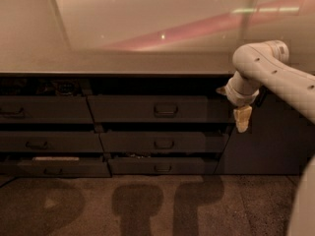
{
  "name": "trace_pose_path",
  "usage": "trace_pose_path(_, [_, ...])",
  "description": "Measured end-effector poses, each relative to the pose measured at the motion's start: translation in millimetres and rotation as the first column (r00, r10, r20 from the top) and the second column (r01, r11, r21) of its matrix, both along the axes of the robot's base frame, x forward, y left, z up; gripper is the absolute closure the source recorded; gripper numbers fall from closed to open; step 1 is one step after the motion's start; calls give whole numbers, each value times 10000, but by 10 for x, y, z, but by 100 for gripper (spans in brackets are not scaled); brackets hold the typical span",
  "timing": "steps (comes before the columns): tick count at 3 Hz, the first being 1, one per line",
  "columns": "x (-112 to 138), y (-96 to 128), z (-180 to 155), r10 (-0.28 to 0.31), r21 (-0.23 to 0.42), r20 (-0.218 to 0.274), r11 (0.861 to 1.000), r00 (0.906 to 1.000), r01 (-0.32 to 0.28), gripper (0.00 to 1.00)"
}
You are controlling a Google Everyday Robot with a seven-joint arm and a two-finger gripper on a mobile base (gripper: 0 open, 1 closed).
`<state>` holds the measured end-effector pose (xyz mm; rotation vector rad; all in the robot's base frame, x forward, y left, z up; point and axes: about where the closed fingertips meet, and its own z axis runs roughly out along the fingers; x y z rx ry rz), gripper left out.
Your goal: Open top drawer
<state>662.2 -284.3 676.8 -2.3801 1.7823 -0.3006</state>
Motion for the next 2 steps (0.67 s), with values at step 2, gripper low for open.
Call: trace_pose_path(2, [133, -57, -90, -129, 55, -305, 9999, 9995, 131, 0])
